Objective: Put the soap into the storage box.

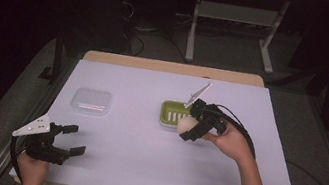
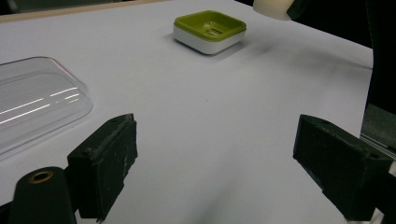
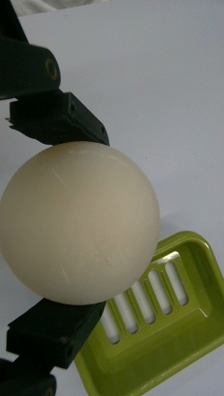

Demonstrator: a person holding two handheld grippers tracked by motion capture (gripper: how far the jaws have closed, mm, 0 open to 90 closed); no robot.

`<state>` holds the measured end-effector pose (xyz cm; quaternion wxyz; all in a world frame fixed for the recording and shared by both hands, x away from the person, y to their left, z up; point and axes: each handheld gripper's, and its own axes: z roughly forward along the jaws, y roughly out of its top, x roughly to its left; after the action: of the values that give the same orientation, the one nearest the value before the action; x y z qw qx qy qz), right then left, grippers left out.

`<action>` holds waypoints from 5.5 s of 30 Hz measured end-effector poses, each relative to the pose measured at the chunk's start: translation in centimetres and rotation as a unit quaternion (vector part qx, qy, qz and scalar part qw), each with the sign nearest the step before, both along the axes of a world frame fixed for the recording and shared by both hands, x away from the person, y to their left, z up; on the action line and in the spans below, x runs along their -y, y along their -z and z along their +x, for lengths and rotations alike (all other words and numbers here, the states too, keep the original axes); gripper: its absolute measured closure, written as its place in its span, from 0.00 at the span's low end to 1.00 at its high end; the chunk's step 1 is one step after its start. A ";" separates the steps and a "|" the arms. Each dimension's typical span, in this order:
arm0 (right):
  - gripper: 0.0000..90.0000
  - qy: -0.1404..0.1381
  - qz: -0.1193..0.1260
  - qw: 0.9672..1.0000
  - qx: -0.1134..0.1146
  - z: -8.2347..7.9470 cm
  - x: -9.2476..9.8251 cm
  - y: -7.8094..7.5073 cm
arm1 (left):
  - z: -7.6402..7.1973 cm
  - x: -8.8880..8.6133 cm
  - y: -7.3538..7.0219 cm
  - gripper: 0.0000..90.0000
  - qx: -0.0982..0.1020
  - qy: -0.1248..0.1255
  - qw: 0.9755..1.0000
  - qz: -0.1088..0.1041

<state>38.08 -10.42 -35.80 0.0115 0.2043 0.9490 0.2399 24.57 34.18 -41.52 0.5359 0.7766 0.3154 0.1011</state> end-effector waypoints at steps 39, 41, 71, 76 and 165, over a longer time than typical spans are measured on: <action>0.25 0.008 -0.003 1.000 0.009 4.6 -2.0 -2.2 | 0.0 -0.1 0.0 0.15 -0.001 0.000 1.000 -0.005; 0.25 0.010 0.004 1.000 0.006 4.8 -2.1 -2.1 | 0.0 -0.1 0.0 0.14 0.000 0.001 1.000 -0.005; 0.25 0.047 -0.016 0.999 -0.007 7.2 -2.7 0.4 | 0.0 -0.1 0.0 0.14 0.000 0.001 1.000 -0.005; 0.25 0.049 -0.014 0.999 -0.011 7.4 -2.7 0.7 | 0.0 0.0 0.0 0.15 0.000 0.002 1.000 -0.005; 0.25 0.084 -0.023 0.995 -0.044 8.5 -2.5 4.3 | 0.0 0.1 0.0 0.14 -0.001 0.004 1.000 -0.003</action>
<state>46.57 -7.88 -40.05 -0.0054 0.2932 0.9333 0.2071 24.58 34.06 -41.54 0.5380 0.7766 0.3130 0.0973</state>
